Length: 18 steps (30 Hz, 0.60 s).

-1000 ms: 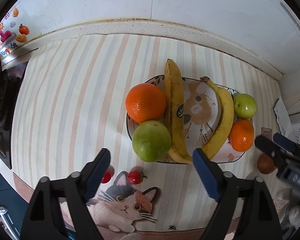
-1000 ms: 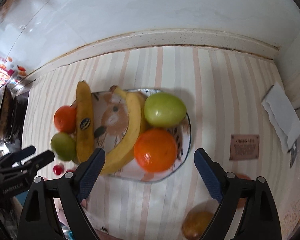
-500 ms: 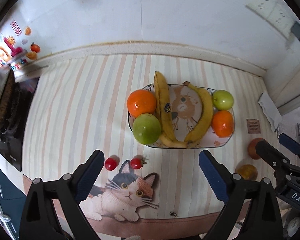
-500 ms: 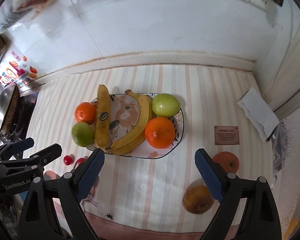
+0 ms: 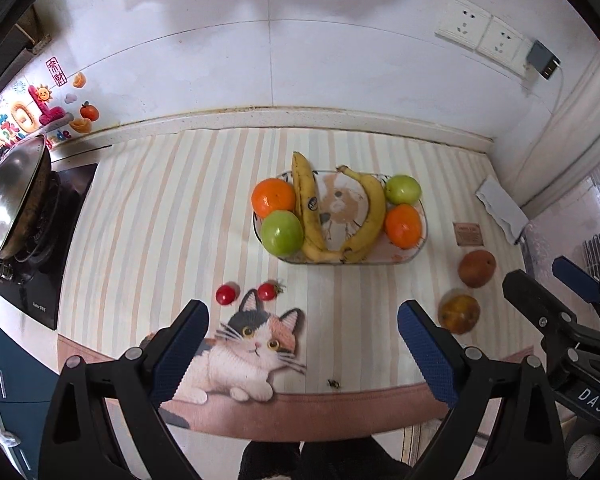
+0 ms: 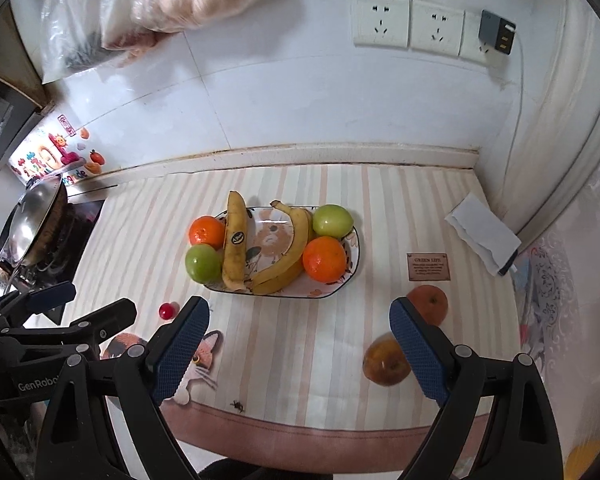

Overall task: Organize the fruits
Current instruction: 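Withdraw both grippers from the plate, then grasp a red-brown apple with the left gripper while the right grasps the other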

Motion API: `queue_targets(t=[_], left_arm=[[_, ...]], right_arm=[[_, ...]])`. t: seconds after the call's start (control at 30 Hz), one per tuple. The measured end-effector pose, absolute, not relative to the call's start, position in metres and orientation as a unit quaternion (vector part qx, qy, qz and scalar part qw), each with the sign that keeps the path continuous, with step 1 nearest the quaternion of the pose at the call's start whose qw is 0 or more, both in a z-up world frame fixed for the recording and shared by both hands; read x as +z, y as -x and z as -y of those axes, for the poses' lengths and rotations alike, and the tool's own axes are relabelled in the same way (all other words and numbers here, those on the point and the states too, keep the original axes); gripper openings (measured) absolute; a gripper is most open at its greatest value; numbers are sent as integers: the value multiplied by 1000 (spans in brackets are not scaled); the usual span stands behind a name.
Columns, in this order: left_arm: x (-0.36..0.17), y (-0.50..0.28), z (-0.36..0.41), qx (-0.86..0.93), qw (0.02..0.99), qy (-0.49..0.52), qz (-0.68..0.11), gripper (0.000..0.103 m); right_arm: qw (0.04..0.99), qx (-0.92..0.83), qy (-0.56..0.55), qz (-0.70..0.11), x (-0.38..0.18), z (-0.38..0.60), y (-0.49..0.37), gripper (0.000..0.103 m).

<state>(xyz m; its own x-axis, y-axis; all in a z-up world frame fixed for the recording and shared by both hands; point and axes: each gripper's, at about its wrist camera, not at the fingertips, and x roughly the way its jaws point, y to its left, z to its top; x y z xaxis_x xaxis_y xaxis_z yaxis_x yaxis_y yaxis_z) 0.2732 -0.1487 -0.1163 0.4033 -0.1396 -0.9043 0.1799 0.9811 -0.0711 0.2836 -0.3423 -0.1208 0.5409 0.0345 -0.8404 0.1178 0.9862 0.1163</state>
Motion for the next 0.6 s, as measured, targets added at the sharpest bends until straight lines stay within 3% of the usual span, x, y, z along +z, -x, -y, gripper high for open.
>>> queue_targets(t=[0.27, 0.6], left_arm=[[-119, -259, 153, -92, 834, -34, -544, 97], [-136, -267, 187, -100, 831, -47, -546, 97]], right_arm=[[873, -20, -98, -478, -120, 345, -267, 94], [837, -5, -227, -498, -162, 408, -277, 93]])
